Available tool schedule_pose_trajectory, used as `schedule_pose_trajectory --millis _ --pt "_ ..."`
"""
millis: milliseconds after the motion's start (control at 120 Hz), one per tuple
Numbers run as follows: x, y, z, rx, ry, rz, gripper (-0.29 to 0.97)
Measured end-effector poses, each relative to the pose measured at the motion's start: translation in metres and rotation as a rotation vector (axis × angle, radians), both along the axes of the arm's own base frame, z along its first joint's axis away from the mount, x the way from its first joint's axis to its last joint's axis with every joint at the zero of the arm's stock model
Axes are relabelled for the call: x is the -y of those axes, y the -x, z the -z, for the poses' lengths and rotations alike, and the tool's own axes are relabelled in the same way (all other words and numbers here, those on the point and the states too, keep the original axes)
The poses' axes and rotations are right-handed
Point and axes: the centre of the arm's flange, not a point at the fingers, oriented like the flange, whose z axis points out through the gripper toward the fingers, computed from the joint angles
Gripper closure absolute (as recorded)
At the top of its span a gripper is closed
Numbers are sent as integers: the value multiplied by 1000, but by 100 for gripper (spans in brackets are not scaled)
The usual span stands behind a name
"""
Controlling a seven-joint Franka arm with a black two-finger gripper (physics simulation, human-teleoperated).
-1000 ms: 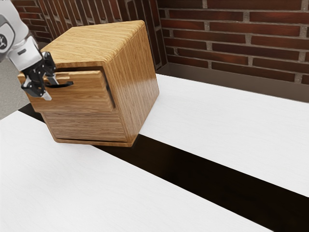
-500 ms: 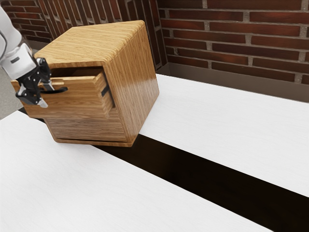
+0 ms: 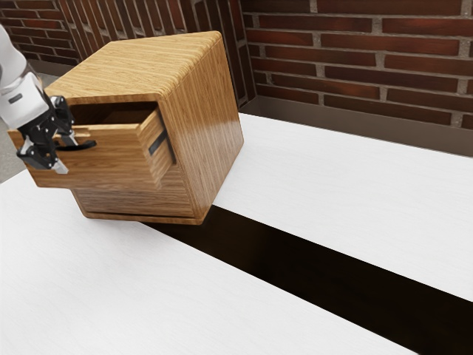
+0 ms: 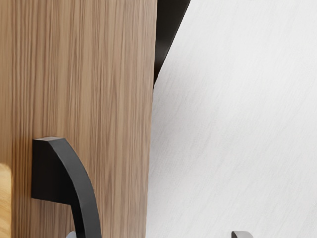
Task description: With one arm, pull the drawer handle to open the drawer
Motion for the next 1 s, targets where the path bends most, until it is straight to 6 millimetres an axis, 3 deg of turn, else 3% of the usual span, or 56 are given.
schedule_pose_trajectory --millis 208,367,500,717,900,1000 --pt "7 4 3 -21 24 3 34" --pt "12 18 0 -28 38 -4 42" --pt "15 28 0 -35 52 -9 36" --pt "20 44 -6 -38 71 -18 54" --pt "27 67 -24 -15 76 -25 79" --pt "33 72 -34 -1 74 -16 63"
